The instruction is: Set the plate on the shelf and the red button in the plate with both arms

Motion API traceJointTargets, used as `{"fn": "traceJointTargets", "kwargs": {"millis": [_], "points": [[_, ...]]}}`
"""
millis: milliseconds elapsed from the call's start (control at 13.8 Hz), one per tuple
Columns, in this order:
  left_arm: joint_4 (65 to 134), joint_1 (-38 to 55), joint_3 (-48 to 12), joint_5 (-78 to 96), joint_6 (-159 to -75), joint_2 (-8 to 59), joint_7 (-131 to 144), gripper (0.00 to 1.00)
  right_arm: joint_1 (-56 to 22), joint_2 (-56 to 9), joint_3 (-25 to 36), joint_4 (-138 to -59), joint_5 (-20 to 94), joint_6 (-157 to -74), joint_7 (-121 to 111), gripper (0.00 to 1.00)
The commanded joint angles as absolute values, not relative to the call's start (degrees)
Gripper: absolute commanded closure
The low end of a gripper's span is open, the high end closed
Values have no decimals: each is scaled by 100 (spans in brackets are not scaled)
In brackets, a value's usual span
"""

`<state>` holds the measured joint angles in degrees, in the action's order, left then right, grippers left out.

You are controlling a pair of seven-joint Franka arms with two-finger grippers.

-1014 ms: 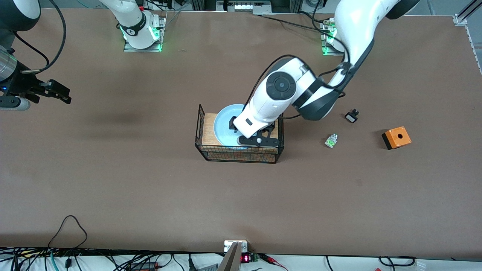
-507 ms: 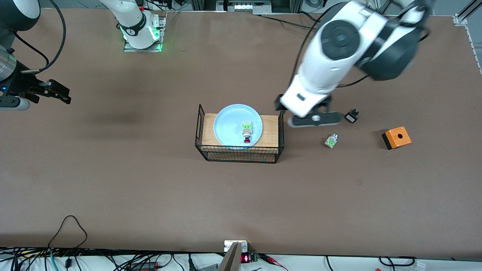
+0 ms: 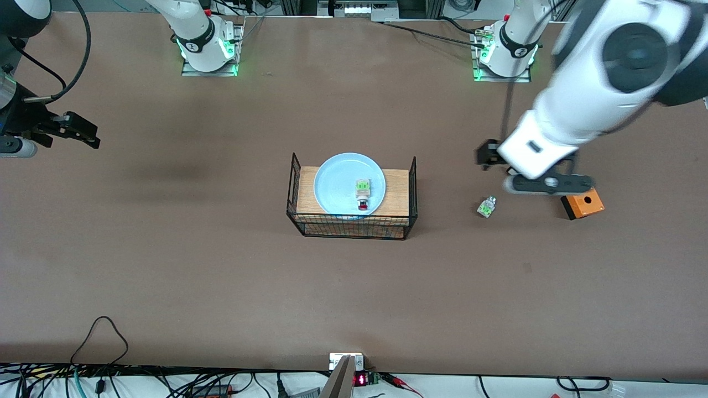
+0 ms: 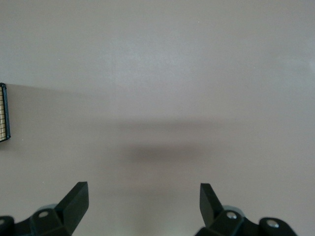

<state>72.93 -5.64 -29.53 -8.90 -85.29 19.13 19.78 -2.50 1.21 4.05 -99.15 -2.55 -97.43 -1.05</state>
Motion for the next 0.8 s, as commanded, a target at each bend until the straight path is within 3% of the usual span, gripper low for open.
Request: {"fn": "traceJointTargets", "kwargs": {"millis": [0, 145, 290, 724], "points": [[8029, -556, -2037, -810, -8656, 1136, 1084, 0, -237, 114, 404, -9809, -167, -9589, -114, 0], [9082, -230, -1007, 13, -9461, 355, 451, 0, -237, 132, 413, -9809, -167, -9537, -114, 0], [9710, 156, -249, 404, -9886, 19, -15, 0, -237, 167, 413, -9809, -167, -9405, -114, 0], [9493, 220, -105, 141, -9424, 17, 94, 0, -237, 193, 422, -9809, -167, -9378, -114, 0]]}}
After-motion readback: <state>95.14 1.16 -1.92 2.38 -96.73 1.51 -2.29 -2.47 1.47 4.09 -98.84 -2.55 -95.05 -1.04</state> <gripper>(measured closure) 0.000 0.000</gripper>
